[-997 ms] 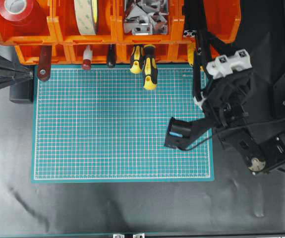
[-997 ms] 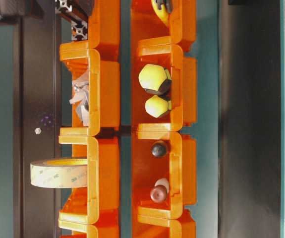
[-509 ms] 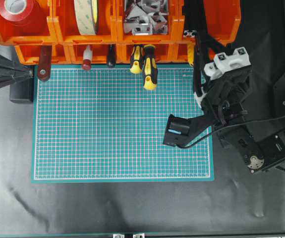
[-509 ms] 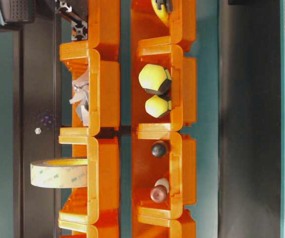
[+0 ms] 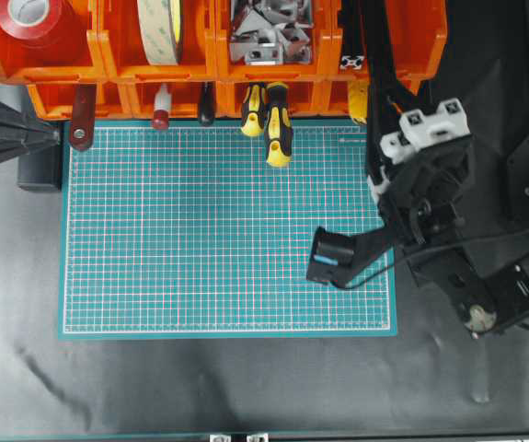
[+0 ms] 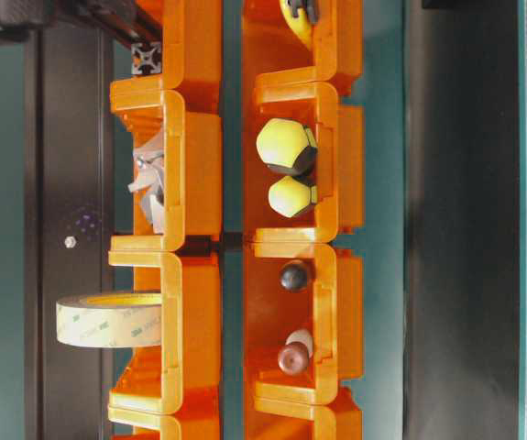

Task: Pick frame from container rack with right arm.
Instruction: 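Close the right gripper on the black extrusion bar's end, then pull the black bar out of the rack toward the mat center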

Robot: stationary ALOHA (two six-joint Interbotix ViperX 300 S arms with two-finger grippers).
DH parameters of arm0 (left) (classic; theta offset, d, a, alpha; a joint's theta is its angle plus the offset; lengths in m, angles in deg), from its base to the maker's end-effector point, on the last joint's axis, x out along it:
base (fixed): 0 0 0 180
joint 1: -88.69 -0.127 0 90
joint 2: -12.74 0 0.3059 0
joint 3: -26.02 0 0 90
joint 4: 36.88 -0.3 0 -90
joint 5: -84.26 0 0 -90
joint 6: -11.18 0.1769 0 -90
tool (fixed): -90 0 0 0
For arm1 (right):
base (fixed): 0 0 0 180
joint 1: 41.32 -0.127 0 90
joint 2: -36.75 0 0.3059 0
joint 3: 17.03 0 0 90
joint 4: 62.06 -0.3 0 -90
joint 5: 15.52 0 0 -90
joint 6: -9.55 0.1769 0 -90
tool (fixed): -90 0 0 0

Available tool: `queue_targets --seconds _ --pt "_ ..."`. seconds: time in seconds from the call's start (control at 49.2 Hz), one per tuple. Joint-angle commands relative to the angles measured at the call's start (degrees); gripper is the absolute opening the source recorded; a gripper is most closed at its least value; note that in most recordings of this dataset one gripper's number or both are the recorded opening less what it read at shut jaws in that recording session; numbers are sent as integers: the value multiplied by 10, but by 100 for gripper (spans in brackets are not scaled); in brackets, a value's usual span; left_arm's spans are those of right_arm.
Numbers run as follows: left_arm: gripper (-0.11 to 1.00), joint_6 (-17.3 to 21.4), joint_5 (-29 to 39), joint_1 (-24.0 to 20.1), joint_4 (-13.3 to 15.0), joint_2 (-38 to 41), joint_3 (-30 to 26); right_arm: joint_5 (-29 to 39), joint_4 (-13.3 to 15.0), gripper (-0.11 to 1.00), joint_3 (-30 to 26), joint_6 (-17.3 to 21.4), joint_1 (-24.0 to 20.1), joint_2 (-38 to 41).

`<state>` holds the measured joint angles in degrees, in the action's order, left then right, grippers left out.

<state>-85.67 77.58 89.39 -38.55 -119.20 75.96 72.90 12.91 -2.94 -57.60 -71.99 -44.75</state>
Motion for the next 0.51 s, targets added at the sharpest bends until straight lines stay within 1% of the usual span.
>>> queue_targets --seconds 0.0,0.061,0.163,0.285,0.427,0.488 --pt "0 -2 -3 0 -2 2 -6 34 4 27 -33 -29 -18 -7" --pt "0 -2 -3 0 -2 2 -6 50 5 27 -51 -55 -32 -10" --pt "0 -2 -3 0 -2 2 -6 70 5 27 -85 -80 -53 -12" --pt "0 -8 -3 3 -2 -1 -7 76 15 27 -142 -89 -83 -7" --pt "0 -15 -3 4 -2 -6 -6 63 44 27 -215 -101 -134 12" --pt "0 -15 -3 3 -2 -7 -6 54 46 27 -247 -109 -151 25"
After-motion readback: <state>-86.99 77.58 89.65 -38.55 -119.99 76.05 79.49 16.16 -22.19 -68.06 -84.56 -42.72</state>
